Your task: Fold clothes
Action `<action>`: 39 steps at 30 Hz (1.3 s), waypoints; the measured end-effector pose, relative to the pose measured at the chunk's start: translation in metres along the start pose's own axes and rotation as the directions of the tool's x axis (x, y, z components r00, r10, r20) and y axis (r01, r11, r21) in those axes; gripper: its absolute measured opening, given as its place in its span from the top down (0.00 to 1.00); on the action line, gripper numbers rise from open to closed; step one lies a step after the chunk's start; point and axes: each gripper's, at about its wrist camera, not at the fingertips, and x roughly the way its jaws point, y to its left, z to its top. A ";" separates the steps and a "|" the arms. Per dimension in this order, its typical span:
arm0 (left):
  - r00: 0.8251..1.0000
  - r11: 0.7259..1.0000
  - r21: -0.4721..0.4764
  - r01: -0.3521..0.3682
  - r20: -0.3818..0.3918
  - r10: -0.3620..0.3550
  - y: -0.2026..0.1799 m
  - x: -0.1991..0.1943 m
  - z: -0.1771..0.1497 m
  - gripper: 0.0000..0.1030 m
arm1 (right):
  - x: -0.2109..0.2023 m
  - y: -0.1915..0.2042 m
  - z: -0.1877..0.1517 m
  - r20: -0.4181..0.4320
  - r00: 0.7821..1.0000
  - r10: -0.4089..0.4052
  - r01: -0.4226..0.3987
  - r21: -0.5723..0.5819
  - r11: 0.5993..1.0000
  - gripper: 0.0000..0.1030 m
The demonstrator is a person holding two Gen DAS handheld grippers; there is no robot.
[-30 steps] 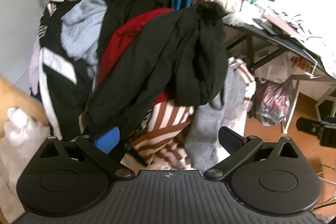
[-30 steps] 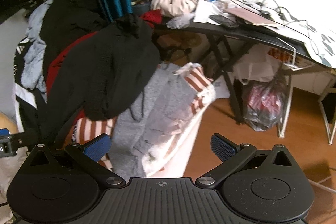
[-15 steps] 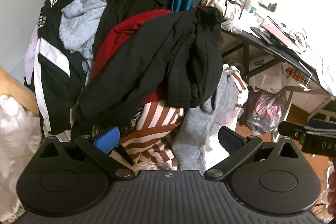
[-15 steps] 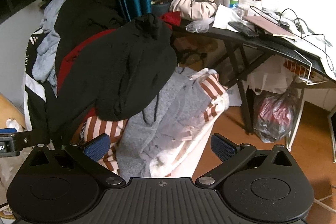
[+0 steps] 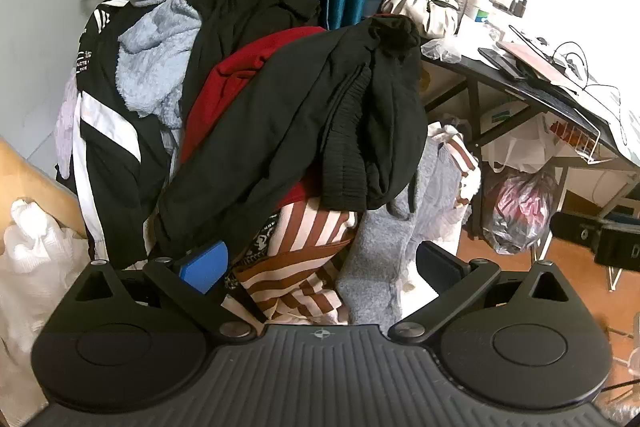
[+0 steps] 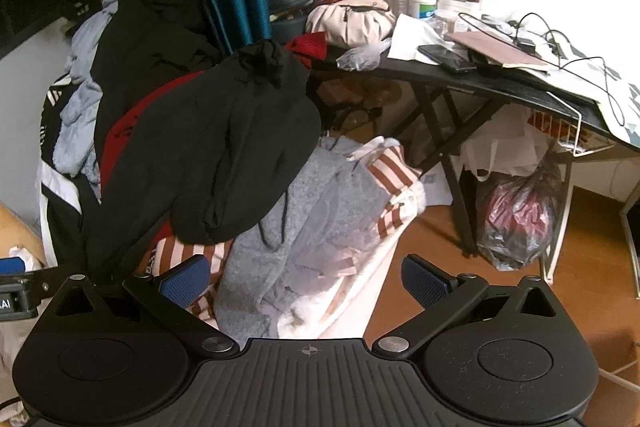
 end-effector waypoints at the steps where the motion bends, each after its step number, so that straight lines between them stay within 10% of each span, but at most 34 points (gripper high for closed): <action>1: 1.000 1.000 0.001 -0.001 0.001 0.001 0.000 -0.001 0.001 0.01 | -0.004 -0.003 0.002 0.015 1.000 -0.005 0.005 -0.004 1.000 0.01; 8: 0.999 0.999 -0.034 0.004 0.032 -0.003 0.005 -0.009 0.003 0.01 | -0.032 -0.011 0.011 0.120 0.992 -0.032 0.033 -0.008 0.999 0.01; 39: 0.966 0.957 -0.282 -0.069 0.219 0.134 0.053 -0.048 -0.023 0.01 | -0.035 0.127 0.048 0.031 0.994 0.105 -0.092 -0.285 0.954 0.01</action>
